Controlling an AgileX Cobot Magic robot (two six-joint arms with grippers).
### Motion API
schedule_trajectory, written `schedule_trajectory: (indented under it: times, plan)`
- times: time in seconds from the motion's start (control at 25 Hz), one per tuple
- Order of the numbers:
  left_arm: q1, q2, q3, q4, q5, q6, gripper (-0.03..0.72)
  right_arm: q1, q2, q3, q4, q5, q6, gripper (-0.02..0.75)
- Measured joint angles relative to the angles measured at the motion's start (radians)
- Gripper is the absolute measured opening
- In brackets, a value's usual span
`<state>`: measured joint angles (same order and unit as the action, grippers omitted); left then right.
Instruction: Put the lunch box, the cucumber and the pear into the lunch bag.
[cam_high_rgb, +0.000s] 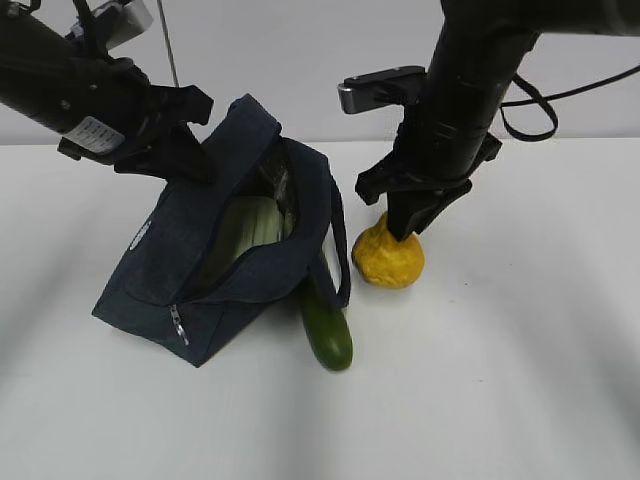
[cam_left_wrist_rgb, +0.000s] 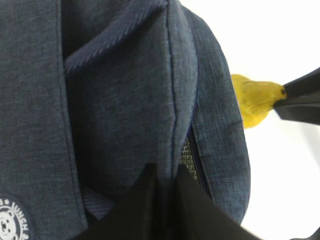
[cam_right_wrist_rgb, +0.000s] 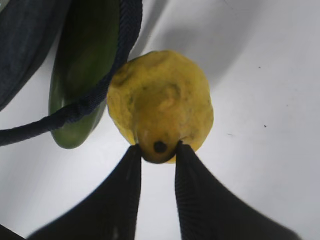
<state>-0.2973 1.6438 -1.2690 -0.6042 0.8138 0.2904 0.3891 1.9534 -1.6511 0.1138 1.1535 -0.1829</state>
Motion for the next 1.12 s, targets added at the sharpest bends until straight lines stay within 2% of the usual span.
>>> schedule_trajectory:
  times: [0.24, 0.56, 1.12]
  plan:
    - [0.0, 0.0, 0.0, 0.0, 0.0, 0.0, 0.012, 0.0, -0.07, -0.006, -0.046, 0.015, 0.011, 0.179]
    - [0.0, 0.0, 0.0, 0.001, 0.001, 0.0, 0.012, 0.0, -0.18, -0.008, -0.038, 0.027, 0.017, 0.179]
    - [0.0, -0.006, 0.0, 0.018, 0.004, 0.0, 0.012, 0.0, -0.217, -0.01, 0.236, -0.082, -0.086, 0.176]
